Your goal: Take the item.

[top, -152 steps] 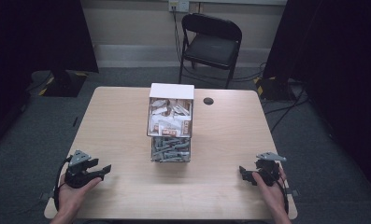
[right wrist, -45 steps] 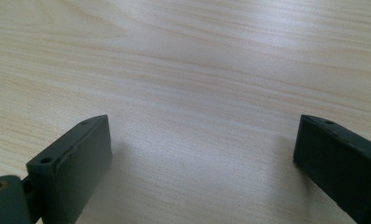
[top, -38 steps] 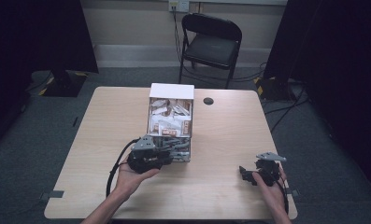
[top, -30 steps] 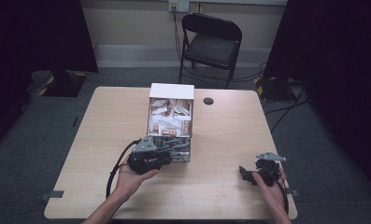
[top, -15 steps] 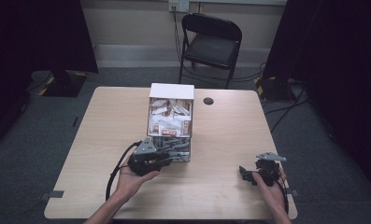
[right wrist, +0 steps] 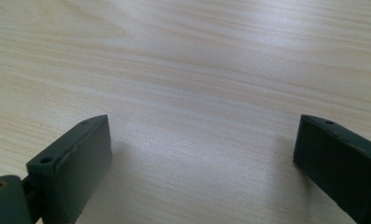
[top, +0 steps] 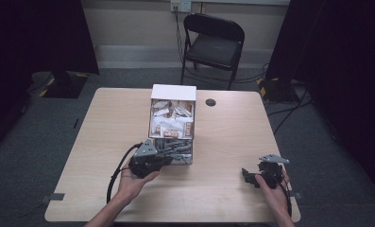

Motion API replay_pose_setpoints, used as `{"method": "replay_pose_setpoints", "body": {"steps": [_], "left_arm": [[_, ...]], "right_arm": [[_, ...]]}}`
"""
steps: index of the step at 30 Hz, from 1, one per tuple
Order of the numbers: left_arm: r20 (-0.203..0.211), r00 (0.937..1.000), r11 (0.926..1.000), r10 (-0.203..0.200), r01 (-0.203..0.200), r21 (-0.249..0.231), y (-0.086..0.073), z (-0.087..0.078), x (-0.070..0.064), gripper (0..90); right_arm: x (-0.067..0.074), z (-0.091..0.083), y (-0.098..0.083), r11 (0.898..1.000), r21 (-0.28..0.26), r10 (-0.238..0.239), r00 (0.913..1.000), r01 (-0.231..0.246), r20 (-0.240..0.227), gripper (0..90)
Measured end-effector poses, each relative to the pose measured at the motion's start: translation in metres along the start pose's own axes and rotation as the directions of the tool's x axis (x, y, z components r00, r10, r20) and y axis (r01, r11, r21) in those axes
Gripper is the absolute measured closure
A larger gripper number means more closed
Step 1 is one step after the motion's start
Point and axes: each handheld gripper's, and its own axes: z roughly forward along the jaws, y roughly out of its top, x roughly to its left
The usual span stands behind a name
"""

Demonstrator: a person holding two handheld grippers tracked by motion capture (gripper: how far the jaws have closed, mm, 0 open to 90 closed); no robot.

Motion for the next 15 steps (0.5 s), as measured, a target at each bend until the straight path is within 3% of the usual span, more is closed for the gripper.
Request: {"method": "replay_pose_setpoints", "body": {"steps": [15], "left_arm": [[0.031, 0.9992, 0.9983, -0.025, 0.026, -0.052, 0.003, -0.012, -0.002, 90.0]], "right_arm": [[0.0, 0.0, 0.0, 1.0, 0.0, 0.0, 1.0, 0.0, 0.0, 3.7]]}}
